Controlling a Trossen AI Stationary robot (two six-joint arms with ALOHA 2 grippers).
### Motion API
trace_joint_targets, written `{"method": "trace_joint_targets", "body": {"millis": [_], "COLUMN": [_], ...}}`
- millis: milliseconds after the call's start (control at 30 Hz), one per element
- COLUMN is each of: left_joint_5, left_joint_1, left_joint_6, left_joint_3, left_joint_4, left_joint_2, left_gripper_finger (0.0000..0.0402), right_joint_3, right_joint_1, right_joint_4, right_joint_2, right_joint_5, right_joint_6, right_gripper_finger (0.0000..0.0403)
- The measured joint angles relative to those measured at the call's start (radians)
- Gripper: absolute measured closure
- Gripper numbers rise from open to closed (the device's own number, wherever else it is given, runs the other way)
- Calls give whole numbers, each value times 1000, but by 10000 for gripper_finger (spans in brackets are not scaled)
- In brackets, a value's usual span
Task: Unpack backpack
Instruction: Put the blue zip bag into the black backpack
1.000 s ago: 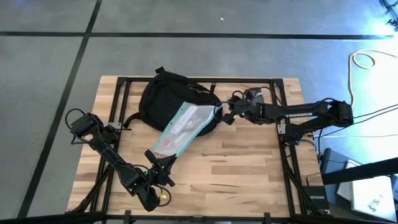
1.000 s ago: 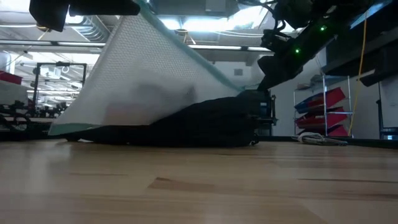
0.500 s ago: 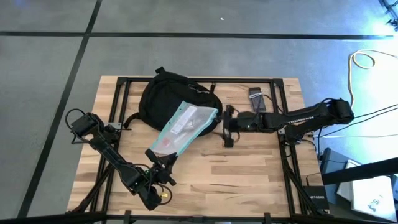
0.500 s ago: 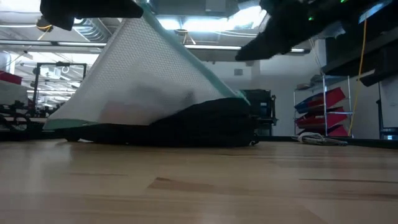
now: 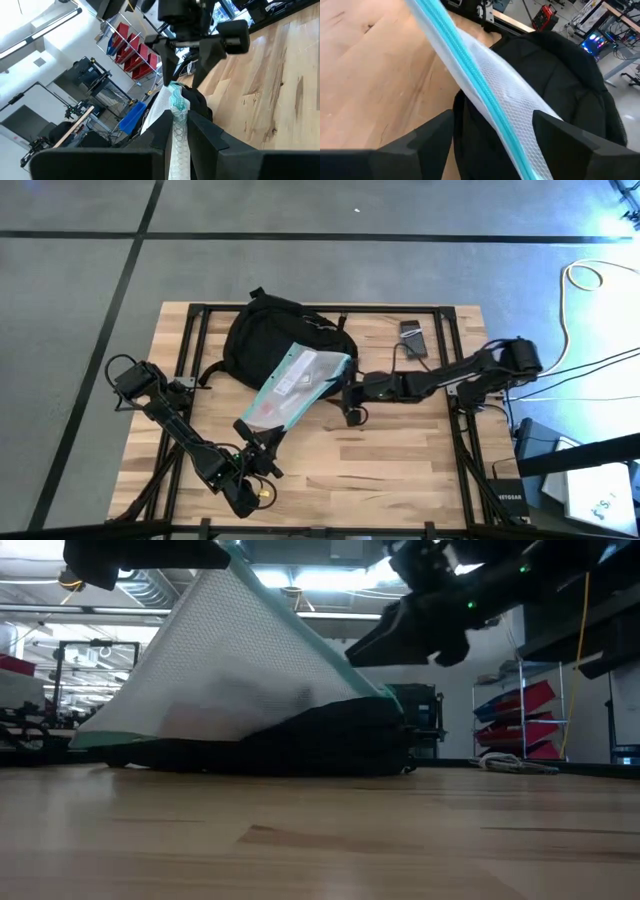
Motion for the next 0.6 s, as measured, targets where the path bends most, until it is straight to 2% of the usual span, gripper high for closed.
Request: {"method": "trace_joint_targets", "body": {"millis": [300, 433, 567, 600], "left_joint_5": [0, 0, 1, 8], "left_joint_1": [-1, -1, -1, -1], "left_joint_6": [-5, -22, -108, -129], "left_joint_3": [0, 0, 0, 1], "left_joint_4": [1, 1, 2, 1], "left_joint_2": [0, 0, -1, -2], "left_gripper_finger": [362, 362, 362, 362], "right_joint_3": [115, 151, 183, 193], "right_joint_1": [-31, -31, -31, -31], "right_joint_4": [0, -6, -93, -125], "right_joint_2": [148, 145, 115, 103], "right_joint_5": [15, 5, -1, -1], "right_joint_6": [25, 48, 49, 49], "right_gripper_finger": [235, 300, 382, 392]}}
